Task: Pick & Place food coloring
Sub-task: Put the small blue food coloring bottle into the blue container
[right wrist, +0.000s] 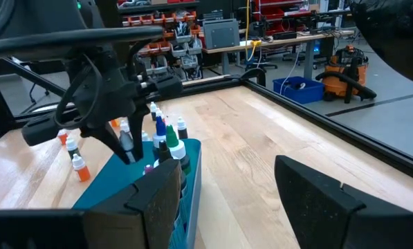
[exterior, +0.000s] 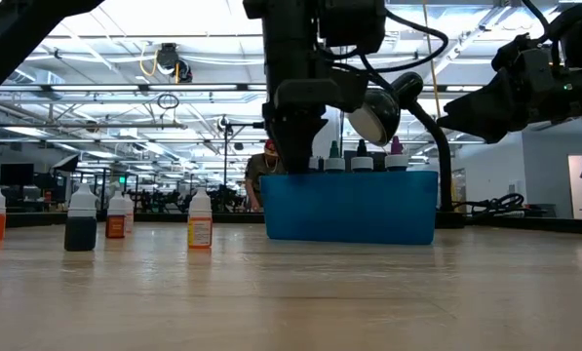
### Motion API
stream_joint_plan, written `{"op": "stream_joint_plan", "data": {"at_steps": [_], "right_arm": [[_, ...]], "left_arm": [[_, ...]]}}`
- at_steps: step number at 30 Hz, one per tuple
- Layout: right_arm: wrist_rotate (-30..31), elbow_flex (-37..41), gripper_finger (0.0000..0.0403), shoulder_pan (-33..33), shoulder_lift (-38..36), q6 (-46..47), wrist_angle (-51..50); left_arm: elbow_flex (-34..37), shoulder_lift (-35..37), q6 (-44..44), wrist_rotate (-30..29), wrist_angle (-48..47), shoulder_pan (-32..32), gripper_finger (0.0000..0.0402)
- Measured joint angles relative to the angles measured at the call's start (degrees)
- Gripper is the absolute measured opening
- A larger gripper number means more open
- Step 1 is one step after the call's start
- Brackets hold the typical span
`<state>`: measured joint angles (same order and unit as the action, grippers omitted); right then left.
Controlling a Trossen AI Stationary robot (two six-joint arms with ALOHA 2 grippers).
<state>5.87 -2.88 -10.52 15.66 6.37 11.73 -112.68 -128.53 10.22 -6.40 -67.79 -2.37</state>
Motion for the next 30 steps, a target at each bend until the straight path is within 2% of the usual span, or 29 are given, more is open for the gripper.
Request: {"op": "stream_joint_plan", "data": {"at_steps": [12,21,30], "right_arm": [[0.00,-0.01,0.0224,0.00,0.00,-0.02,0.00],[0.02,-0.01,0.0224,0.01,0.00,0.00,0.01],[0.02,-0.01,0.0224,0.00,0.00,-0.01,0.01]], "left_arm": [[0.22,0.11,-0.28,3.84,0.70,0.04,0.0065],[5.29,0.24,0.24,5.97,4.78,1.18,0.0065],[7.41,0.46,-0.33,8.16,6.86,1.77,0.0065]]}}
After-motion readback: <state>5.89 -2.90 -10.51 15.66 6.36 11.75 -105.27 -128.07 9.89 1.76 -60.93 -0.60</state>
